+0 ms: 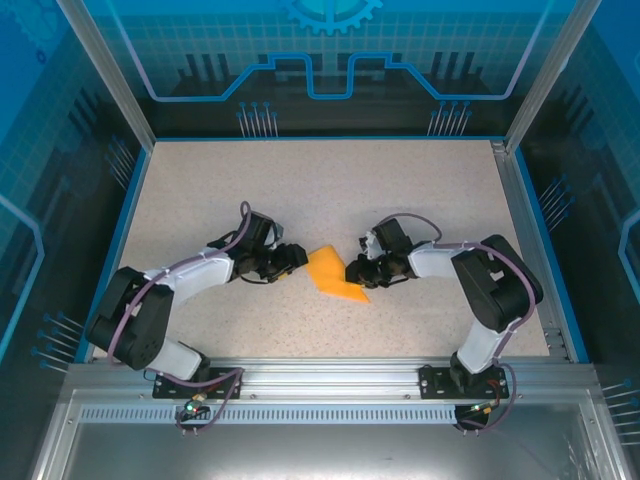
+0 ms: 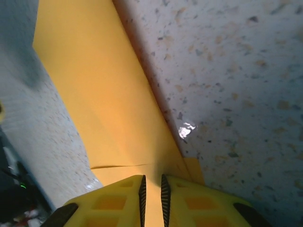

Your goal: Fold a paper plane with a square sheet of paper (pick it up from the middle)

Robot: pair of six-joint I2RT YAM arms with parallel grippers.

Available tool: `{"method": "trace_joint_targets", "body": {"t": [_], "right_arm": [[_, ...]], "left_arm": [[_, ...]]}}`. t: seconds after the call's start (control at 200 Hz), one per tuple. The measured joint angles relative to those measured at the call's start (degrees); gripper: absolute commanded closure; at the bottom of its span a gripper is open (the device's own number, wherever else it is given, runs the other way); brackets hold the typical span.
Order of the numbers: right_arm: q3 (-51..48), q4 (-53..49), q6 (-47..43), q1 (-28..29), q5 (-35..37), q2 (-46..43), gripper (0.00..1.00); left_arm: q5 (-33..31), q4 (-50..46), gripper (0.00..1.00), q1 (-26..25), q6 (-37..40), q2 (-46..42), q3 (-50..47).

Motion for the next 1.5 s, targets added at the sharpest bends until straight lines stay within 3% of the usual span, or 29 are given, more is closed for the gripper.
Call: {"method": "trace_joint_targets", "body": {"t": [0.185, 0.33, 0.595, 1.03, 1.245, 1.501], "right_arm": [[-6.97, 14.45, 14.25, -0.17, 0.85, -1.66, 0.79], [-7.39, 15.89, 19.3, 0.66, 3.3, -2.1, 0.79], [-6.01, 13.09, 20.61, 1.05, 4.61, -2.14, 0.78], [-6.01, 13.09, 20.63, 1.03, 4.57, -2.12, 0.77], [-5.99, 13.14, 20.61, 1.03, 4.37, -2.01, 0.77], [-5.6, 12.7, 20.61, 0.85, 3.74, -1.81, 0.77]], "left_arm": [[1.92, 1.7, 0.38, 0.0, -1.49, 3.28, 0.57], [3.85, 3.96, 0.38, -0.02, -2.8, 6.16, 1.27], [6.36, 7.43, 0.42, -0.57, -4.37, 11.1, 4.11], [7.15, 8.76, 0.42, -0.98, -4.52, 15.91, 6.58], [7.17, 9.03, 0.47, -1.11, -4.5, 16.96, 7.63], [7.39, 9.44, 0.44, -1.14, -4.61, 17.31, 8.61]]}}
